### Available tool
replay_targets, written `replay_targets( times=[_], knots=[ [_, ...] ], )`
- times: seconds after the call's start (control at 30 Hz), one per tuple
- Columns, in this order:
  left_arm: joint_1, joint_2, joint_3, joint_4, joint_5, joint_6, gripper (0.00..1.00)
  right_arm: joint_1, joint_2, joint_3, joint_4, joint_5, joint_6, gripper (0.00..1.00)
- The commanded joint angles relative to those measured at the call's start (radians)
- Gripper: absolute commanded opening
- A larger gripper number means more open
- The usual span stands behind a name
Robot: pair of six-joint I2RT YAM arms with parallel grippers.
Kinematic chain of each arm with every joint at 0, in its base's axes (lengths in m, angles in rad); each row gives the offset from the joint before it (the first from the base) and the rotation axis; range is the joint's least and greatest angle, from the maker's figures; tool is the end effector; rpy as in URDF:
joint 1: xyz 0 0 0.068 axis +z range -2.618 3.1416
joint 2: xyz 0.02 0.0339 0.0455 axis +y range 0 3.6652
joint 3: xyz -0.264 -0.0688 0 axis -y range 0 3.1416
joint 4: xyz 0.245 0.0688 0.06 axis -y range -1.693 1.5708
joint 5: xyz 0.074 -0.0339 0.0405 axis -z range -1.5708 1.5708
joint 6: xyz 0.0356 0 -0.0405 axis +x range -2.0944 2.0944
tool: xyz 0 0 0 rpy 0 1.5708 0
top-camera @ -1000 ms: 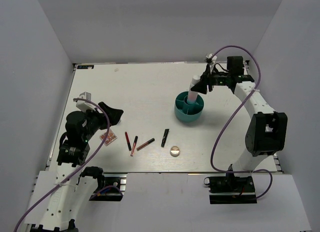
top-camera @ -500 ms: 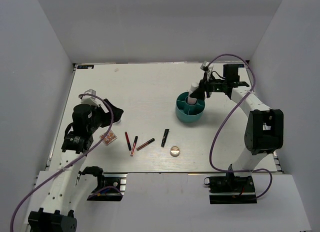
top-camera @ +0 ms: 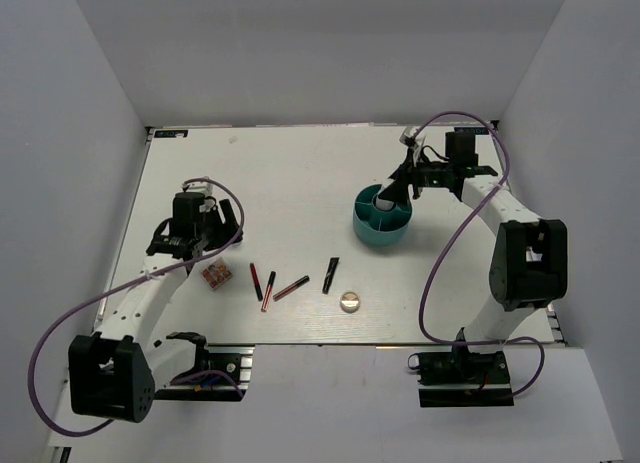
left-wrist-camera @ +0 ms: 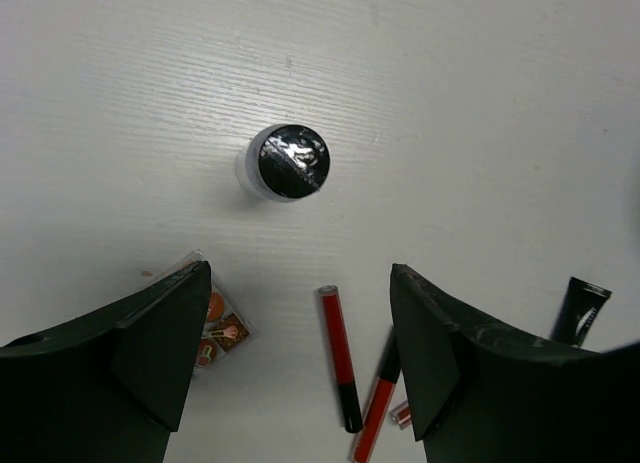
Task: Organize the makeup
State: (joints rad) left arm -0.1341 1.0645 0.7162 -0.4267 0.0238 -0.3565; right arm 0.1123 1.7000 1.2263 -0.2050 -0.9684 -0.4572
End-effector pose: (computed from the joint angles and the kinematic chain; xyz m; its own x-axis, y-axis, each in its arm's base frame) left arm 0.2189 -0.0304 0.2405 -0.7024 -0.2573 -0.6637 -0.1010 0.9590 -0.2649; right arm 0.3671 0.0709 0.2578 -0.2504 -0.2800 -0.9268 -0.9042 0.4097 0.1205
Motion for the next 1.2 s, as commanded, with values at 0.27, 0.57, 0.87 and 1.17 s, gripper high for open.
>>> replay_targets(
  times=[0.27,0.57,0.87,1.17],
  knots=[
    [-0.004,0.165,0.069,0.16,-0.09,0.073,0.81,-0.006,-0.12,-0.042,-0.008,-0.046,-0.04,0.76],
    [-0.013,0.31,0.129,0.178,-0.07,0.09,0.72,-0.011,-0.204,-0.067,-0.057,-0.038,-0.061,0.77],
    [-0.013,0.328,0.132,0.157,-0.07,0.093,0.39,-0.025,-0.243,-0.079,-0.06,-0.035,-0.041,0.76],
    [-0.022,0.229,0.155,0.17,0.145,0.079,0.22,-0.037,-0.286,-0.094,-0.04,-0.02,-0.008,0.76]
  ],
)
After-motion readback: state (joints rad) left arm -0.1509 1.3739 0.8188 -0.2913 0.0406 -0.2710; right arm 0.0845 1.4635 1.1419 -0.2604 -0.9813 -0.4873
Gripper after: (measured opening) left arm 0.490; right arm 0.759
